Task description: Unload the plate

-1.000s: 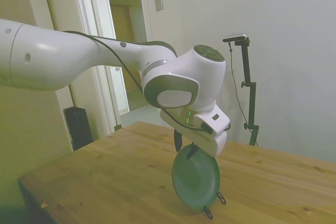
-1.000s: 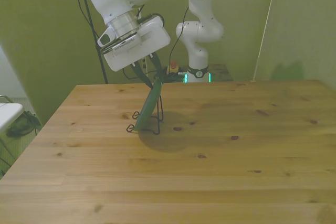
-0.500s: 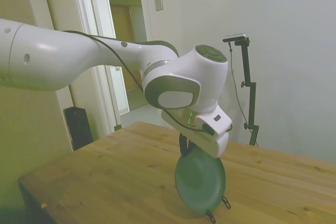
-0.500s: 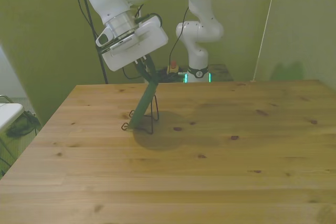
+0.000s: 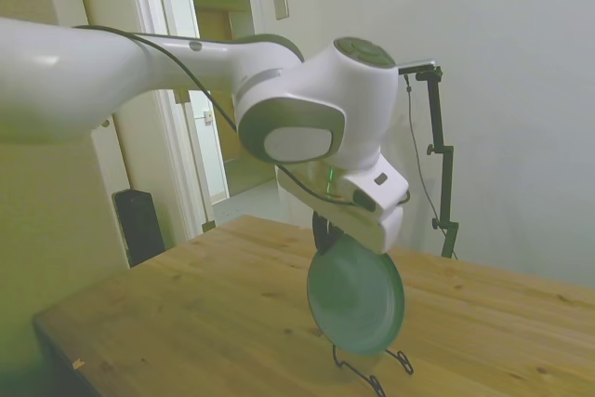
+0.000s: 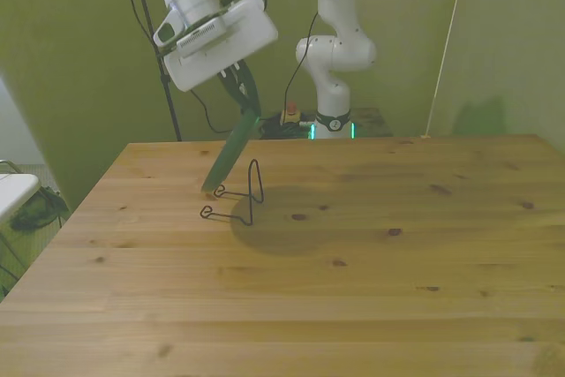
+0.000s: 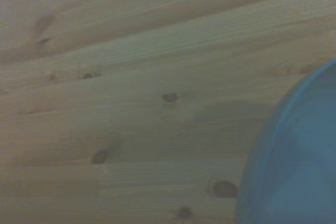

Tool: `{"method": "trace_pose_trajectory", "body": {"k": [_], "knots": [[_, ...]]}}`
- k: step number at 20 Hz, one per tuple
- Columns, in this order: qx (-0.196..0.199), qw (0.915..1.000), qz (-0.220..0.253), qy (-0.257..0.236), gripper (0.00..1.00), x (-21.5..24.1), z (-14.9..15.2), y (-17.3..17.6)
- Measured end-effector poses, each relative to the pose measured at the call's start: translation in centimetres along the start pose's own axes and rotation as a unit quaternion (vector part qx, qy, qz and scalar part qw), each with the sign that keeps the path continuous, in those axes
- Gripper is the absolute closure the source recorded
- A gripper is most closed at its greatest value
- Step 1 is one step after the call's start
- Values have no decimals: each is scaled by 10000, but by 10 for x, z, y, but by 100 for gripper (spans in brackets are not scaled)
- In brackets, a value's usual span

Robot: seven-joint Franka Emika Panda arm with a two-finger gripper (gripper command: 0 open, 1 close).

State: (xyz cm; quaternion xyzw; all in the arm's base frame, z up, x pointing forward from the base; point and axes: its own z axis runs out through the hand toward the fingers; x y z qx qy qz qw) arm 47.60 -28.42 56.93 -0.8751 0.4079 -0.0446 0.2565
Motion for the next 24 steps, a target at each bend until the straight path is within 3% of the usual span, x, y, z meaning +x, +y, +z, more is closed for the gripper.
{"method": "trace_pose_trajectory", "body": {"k": [4,8,12,15,21,24], "knots": [[-45,9998,-22,206,100,-27,-37,-54],[-377,9983,179,404,100,-34,-22,-132],[-769,9941,500,572,100,-9,35,-191],[-1079,9880,783,787,100,18,89,-217],[-1793,9687,1228,1200,100,84,210,-215],[-1992,9607,1408,1324,100,113,250,-199]]}}
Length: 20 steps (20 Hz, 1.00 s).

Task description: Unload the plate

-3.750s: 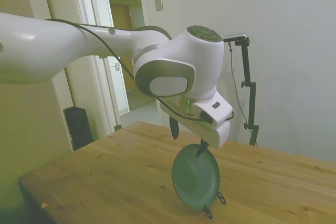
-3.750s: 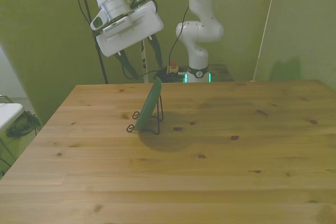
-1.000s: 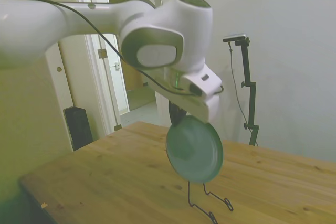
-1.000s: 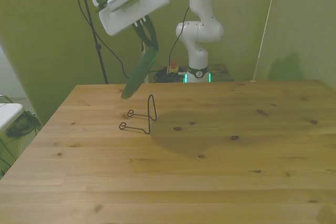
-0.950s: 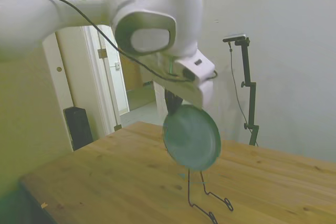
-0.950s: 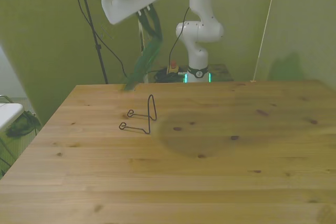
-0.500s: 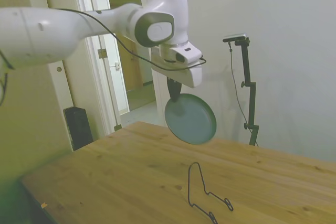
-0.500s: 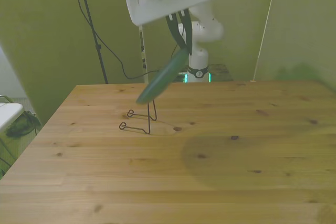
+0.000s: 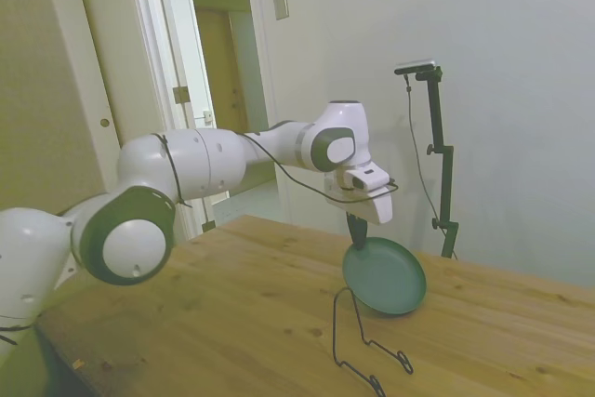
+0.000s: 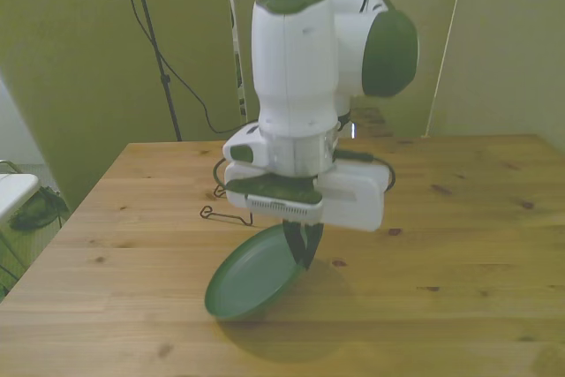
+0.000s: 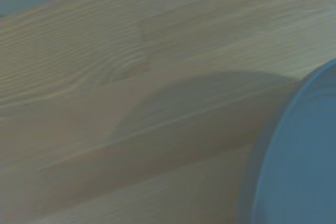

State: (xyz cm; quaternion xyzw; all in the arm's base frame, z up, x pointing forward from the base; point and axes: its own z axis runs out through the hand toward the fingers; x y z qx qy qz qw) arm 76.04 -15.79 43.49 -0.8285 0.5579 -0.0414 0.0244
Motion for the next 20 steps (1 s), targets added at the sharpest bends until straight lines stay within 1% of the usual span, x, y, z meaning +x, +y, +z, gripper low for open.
{"method": "trace_pose_trajectory", "body": {"k": [1,3,4,14,18,20], "knots": [[-35,10000,52,15,100,4,6,-1],[-91,9999,101,61,100,11,10,-2],[-112,9999,105,72,0,13,10,-2],[-145,9998,81,107,0,18,20,-4],[-54,9999,63,118,0,17,13,-6],[73,9999,30,129,0,14,-4,-8]]}}
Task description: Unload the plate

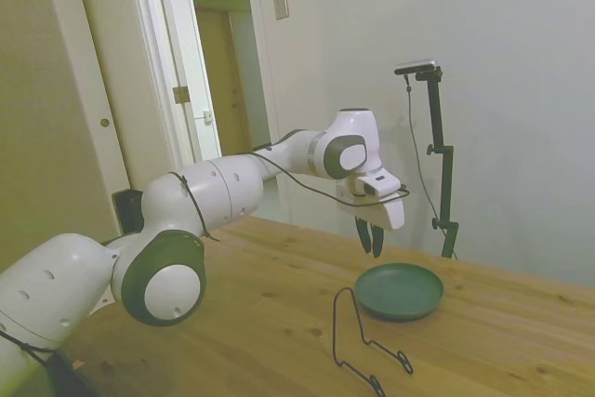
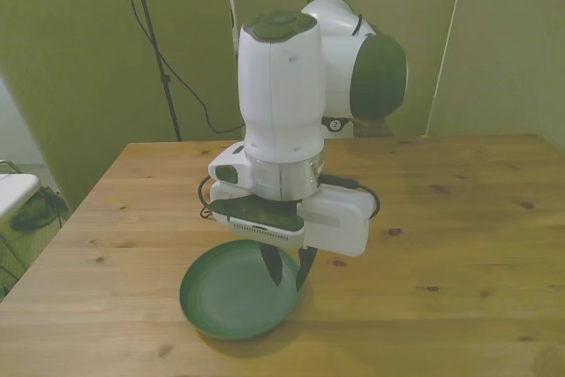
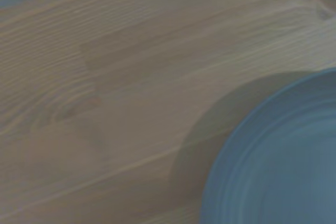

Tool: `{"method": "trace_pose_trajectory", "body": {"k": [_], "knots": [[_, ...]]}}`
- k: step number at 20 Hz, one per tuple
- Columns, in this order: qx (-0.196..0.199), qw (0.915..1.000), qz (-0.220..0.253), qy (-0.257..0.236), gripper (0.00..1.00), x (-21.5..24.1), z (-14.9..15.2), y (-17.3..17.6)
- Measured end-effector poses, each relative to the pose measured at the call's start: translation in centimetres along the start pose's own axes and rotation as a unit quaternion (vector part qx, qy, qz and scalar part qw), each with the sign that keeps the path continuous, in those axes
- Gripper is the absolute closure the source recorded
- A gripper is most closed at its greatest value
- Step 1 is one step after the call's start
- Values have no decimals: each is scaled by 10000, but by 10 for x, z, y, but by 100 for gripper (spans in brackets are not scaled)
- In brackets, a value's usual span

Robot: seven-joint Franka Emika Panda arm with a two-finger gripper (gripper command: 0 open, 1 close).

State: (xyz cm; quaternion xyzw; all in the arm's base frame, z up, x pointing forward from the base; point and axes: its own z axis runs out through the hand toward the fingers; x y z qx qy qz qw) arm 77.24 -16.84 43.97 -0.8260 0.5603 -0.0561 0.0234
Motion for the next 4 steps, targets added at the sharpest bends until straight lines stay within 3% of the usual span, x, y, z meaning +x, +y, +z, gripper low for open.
{"method": "trace_pose_trajectory", "body": {"k": [4], "knots": [[410,9990,-185,-84,0,-20,-83,1]]}}
